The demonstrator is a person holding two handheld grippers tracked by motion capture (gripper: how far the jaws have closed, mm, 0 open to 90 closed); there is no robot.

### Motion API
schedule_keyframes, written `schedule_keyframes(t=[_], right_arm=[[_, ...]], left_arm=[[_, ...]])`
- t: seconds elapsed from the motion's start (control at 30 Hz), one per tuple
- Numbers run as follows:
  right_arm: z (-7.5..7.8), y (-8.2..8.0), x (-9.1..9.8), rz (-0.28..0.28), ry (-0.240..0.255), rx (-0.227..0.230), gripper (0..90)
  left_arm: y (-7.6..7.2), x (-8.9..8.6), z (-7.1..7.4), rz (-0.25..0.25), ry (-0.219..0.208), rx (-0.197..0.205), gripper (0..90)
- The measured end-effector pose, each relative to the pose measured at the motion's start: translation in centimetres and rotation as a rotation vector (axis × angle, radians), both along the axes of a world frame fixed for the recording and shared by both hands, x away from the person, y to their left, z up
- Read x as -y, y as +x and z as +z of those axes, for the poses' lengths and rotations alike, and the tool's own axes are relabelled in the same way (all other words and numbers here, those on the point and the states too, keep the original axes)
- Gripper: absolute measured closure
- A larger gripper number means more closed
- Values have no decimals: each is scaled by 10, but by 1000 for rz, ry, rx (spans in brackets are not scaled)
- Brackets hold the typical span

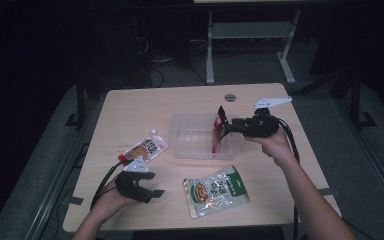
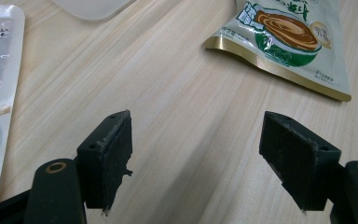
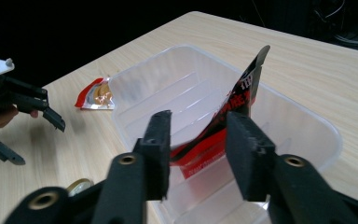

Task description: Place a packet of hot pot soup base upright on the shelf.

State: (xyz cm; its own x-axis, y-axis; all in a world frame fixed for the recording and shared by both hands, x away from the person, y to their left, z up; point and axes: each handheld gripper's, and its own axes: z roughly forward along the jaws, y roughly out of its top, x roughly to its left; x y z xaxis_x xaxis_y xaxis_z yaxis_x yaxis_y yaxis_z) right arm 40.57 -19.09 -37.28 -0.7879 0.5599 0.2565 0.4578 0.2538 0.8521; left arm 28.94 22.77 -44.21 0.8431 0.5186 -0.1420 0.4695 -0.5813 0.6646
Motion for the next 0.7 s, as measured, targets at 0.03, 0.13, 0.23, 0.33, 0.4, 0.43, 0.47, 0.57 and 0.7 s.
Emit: schedule_keyframes(t=[0.03, 0.13, 0.23, 0.33, 0.4, 0.43, 0.47, 0.57, 0.7], right_arm=[[1, -2, 1, -2, -5, 2, 538], [4, -8, 5, -4, -37, 14, 425], [5, -10, 6, -6, -48, 13, 389], [6, -15, 7, -6, -70, 4, 316], [6, -17, 7, -6, -78, 7, 296], [6, -19, 7, -9, -78, 11, 279], [5, -21, 7, -9, -77, 13, 271], [2, -31, 5, -1, -95, 14, 249], [0, -39, 2, 9, -115, 26, 248]], left_arm=[[0, 0, 0, -3, 1, 7, 250], [1, -1, 0, -4, 2, 9, 250], [1, -1, 1, -4, 0, 11, 250], [0, -3, 1, 2, 2, 10, 250], [1, -3, 1, 2, 2, 13, 249], [0, -3, 1, 5, 0, 10, 249], [0, -4, 1, 6, -1, 9, 249], [0, -4, 2, 10, 2, 15, 250], [1, -6, 3, 12, 8, 17, 249]])
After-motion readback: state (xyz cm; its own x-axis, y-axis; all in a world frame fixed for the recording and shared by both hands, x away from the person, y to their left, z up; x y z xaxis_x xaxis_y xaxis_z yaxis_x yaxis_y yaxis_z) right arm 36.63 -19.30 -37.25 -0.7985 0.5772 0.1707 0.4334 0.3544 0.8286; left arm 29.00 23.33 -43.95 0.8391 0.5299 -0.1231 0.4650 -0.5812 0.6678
